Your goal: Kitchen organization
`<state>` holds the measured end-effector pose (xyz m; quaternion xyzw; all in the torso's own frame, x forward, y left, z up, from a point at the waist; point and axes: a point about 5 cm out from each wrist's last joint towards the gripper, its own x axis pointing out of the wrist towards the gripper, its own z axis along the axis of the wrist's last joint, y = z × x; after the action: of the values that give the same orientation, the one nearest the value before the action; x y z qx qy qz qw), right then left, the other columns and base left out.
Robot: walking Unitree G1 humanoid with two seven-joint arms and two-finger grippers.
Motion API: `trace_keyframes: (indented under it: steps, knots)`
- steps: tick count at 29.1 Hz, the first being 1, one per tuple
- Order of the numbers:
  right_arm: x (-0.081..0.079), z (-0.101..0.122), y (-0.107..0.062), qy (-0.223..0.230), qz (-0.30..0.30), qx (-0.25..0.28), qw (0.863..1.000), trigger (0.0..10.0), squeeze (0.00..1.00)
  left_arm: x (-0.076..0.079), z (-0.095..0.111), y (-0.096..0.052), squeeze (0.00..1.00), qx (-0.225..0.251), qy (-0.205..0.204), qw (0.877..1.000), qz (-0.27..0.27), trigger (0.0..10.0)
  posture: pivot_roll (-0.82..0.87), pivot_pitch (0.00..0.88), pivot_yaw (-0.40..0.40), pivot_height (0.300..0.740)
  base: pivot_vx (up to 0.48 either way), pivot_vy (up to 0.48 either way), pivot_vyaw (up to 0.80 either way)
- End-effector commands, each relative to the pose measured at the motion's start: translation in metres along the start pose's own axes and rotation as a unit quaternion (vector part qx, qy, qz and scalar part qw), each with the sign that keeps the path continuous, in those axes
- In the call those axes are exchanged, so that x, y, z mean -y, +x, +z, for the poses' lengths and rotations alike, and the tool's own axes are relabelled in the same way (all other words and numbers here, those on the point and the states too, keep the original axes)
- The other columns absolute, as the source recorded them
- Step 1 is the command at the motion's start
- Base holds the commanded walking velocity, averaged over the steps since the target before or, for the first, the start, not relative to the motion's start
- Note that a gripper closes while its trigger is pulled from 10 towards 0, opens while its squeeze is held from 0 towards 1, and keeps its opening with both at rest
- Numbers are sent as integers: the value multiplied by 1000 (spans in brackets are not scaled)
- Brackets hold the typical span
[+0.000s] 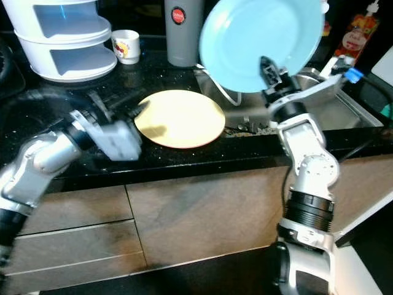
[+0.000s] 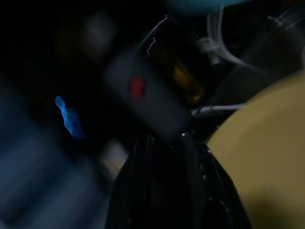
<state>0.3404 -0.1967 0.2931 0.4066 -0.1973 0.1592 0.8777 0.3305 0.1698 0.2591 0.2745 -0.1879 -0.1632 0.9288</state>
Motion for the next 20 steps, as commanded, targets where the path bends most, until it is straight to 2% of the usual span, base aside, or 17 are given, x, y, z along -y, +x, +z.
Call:
trace_keyframes:
  steps: [1, 2, 3, 4, 5, 7, 8, 9, 13, 14, 15, 16, 17, 19, 20]
  knots:
    - [-1, 6, -3, -22, 1, 14, 1000, 10000, 0, 2, -14, -3, 0, -59, -98, 993, -11, 10000, 159, 37, -80, 740, 0, 0, 0]
    - [1, 6, -5, -23, -5, 15, 1000, 10000, 0, 1, -18, 0, 0, -79, -200, 976, 21, 10000, 159, 37, -80, 740, 0, 0, 0]
    - [3, 5, -6, -21, -7, 14, 1000, 10000, 0, 1, -21, 3, 0, -95, -270, 958, 32, 10000, 159, 37, -80, 740, 0, 0, 0]
    - [3, 5, -6, -21, -7, 14, 1000, 10000, 0, 1, -21, 3, 0, -95, -270, 958, 32, 10000, 159, 37, -80, 740, 0, 0, 0]
    - [3, 4, -8, -22, -9, 13, 1000, 10000, 0, 1, -22, 7, 0, -102, -334, 936, 44, 10000, 157, 44, -74, 740, 0, 0, 0]
    - [3, 2, -9, -22, -9, 13, 1000, 10000, 0, 5, -30, 11, 0, -148, -442, 882, 69, 10000, 147, 45, -68, 740, 0, 0, 0]
    - [3, 2, -9, -22, -9, 13, 1000, 10000, 0, 5, -30, 11, 0, -148, -442, 882, 69, 10000, 147, 45, -68, 740, 0, 0, 0]
    - [2, 2, -10, -24, -8, 14, 1000, 10000, 0, 7, -34, 11, 0, -169, -474, 861, 76, 10000, 143, 48, -63, 740, 0, 0, 0]
    - [3, 3, -12, -26, -10, 21, 999, 10000, 0, 4, -39, 11, 0, -194, -581, 782, 115, 10000, 132, 50, -58, 740, 0, 0, 0]
    - [3, 3, -13, -26, -11, 22, 999, 10000, 0, 3, -38, 11, 0, -198, -594, 771, 114, 10000, 132, 50, -58, 740, 0, 0, 0]
    - [3, 3, -13, -27, -11, 22, 999, 10000, 0, 2, -37, 10, 0, -201, -601, 766, 112, 10000, 132, 50, -58, 740, 0, 0, 0]
    - [3, 3, -14, -27, -12, 22, 999, 10000, 0, 2, -38, 10, 0, -211, -609, 754, 125, 10000, 132, 50, -58, 740, 0, 0, 0]
    - [3, 3, -14, -27, -12, 22, 999, 10000, 0, 2, -38, 10, 0, -211, -609, 754, 125, 10000, 132, 50, -58, 740, 0, 0, 0]
    - [4, 4, -14, -25, -12, 22, 999, 10000, 0, 4, -40, 12, 0, -230, -624, 734, 139, 10000, 129, 52, -58, 740, 0, 0, 0]
    - [4, 4, -14, -25, -12, 22, 999, 10000, 0, 4, -40, 12, 0, -230, -624, 734, 139, 10000, 129, 52, -58, 740, 0, 0, 0]
